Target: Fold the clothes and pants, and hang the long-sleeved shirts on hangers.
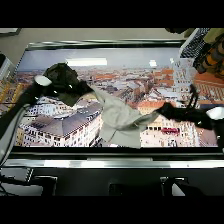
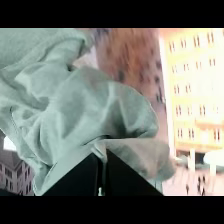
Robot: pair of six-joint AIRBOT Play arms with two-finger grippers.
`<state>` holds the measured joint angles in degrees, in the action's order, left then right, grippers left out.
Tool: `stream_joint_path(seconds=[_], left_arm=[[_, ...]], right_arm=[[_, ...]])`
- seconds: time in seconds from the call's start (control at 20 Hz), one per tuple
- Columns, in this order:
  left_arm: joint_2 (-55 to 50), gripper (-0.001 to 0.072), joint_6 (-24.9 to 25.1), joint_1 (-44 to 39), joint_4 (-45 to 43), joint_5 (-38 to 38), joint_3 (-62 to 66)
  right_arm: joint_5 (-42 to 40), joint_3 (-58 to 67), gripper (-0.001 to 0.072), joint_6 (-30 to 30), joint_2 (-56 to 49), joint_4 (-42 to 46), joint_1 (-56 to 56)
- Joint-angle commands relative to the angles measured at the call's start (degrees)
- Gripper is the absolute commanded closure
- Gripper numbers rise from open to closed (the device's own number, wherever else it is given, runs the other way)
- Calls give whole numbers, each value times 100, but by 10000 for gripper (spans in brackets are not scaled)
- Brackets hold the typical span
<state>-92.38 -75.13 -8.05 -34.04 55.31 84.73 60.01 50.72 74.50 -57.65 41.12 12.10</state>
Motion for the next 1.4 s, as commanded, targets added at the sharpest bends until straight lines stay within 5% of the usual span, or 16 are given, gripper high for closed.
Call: stream_joint_path(seconds=[0.0, 0.35, 0.55, 0.8, 1.05, 1.35], left_arm=[[782, 691, 13, 498, -166, -57, 1252], [2959, 691, -420, 1508, -533, -33, 2367], [4127, 690, -1311, 1716, -1985, -26, 2365], [4555, 690, -1707, 1714, -2492, 81, 2277], [3689, 690, -1873, 1399, -2452, 398, 1036], [1679, 690, -1827, 811, -2461, -315, -212]], right_arm=[[-50, 1882, 681, -55, 470, 549, -2], [-118, 4878, 681, 756, 1276, 1899, -4], [-964, 5357, 681, 1880, 1880, 3368, -2], [-1281, 5355, 681, 2863, 1886, 3585, -4], [-369, 5355, 681, 3226, 11, 2308, -4], [-52, 5355, 681, 3224, -3077, 1799, -160]])
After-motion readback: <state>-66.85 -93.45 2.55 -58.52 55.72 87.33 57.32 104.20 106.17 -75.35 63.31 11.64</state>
